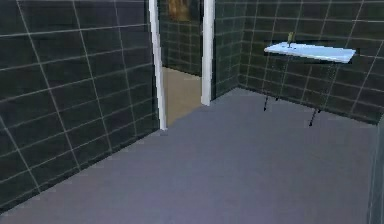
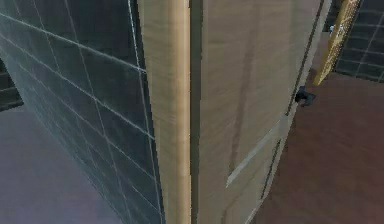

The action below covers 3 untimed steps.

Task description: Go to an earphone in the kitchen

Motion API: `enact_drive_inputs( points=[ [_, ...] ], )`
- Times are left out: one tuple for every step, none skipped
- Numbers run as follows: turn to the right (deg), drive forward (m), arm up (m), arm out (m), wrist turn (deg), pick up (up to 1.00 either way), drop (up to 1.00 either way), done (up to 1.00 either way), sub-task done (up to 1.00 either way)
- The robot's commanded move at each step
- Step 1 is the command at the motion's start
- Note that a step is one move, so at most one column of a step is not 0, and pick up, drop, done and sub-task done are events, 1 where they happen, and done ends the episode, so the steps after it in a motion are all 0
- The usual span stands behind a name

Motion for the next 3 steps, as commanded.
enact_drive_inputs(
  points=[
    [0.0,1.0,0.0,0.0,0.0,0.0,0.0,0.0,0.0],
    [3.0,0.0,0.0,0.0,0.0,0.0,0.0,0.0,0.0],
    [0.0,1.0,0.0,0.0,0.0,0.0,0.0,0.0,0.0]
  ],
)
